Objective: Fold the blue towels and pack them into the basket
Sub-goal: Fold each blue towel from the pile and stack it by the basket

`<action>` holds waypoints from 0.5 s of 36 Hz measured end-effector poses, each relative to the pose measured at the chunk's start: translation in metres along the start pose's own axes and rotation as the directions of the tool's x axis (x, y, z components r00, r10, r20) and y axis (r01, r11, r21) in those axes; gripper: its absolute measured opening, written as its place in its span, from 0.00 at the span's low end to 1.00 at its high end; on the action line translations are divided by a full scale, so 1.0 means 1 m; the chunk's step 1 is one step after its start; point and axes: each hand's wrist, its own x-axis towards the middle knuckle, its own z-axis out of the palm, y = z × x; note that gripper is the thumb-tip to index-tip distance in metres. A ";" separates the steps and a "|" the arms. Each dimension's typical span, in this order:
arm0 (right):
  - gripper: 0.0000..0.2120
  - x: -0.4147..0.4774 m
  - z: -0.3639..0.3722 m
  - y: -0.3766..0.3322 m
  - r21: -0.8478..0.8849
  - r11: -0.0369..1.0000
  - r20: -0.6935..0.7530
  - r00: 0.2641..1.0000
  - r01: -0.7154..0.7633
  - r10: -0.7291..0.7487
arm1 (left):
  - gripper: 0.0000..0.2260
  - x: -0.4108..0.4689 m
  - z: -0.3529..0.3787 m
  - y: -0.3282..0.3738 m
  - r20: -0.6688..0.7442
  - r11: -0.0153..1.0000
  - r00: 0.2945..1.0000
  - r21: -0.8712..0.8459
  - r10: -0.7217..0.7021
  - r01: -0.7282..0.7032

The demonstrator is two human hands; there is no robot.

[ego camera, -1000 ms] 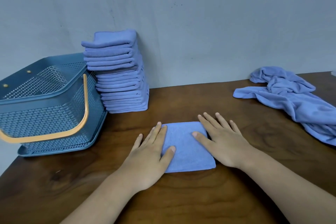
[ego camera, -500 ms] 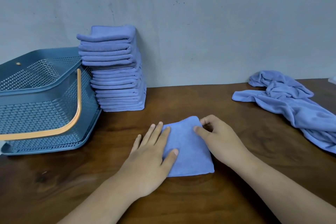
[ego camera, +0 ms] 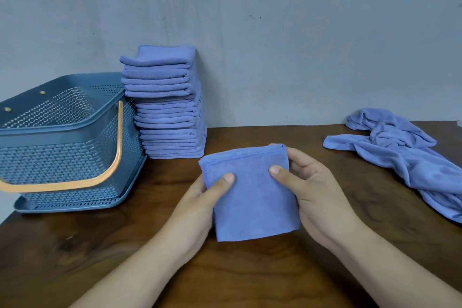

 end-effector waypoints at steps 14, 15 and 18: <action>0.17 -0.009 0.024 -0.004 0.000 0.997 0.125 0.989 -0.083 0.083 | 0.11 -0.011 0.005 0.004 -0.284 0.817 0.848 0.514 0.448 -0.259; 0.17 -0.009 0.026 -0.005 -0.030 0.996 0.129 0.988 -0.082 0.086 | 0.14 -0.011 0.003 0.005 -0.279 0.795 0.843 0.553 0.461 -0.251; 0.14 -0.009 0.032 -0.009 -0.064 0.997 0.047 0.998 -0.047 0.050 | 0.17 -0.011 -0.010 0.010 -0.253 0.724 0.835 0.651 0.488 -0.226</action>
